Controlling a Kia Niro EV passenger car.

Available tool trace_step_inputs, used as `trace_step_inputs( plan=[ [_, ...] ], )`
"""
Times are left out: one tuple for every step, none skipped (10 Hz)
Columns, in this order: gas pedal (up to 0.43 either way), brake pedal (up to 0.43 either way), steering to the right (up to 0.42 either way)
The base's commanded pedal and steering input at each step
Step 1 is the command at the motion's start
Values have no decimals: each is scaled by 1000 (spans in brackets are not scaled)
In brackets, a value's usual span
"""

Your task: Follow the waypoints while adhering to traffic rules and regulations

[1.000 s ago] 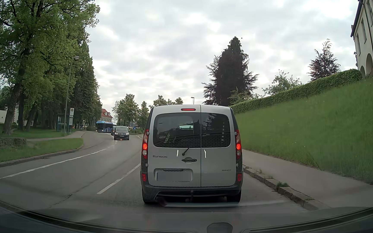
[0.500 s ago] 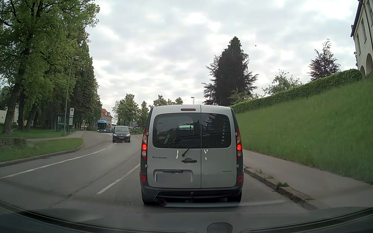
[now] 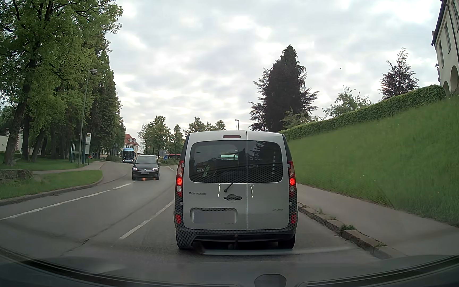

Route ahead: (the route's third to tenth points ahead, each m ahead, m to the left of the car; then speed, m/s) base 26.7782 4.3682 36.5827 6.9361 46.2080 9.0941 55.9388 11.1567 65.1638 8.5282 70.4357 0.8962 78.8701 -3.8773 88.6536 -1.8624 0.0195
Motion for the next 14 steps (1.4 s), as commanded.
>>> trace_step_inputs(
  plan=[
    [0,207,-41],
    [0,201,-41],
    [0,201,-41],
    [0,201,-41],
    [0,201,-41],
    [0,183,-41],
    [0,24,-41],
    [0,0,-41],
    [0,0,-41],
    [0,0,-41],
    [0,0,-41],
    [87,0,-41],
    [157,0,-41],
    [189,0,-41]
  ],
)
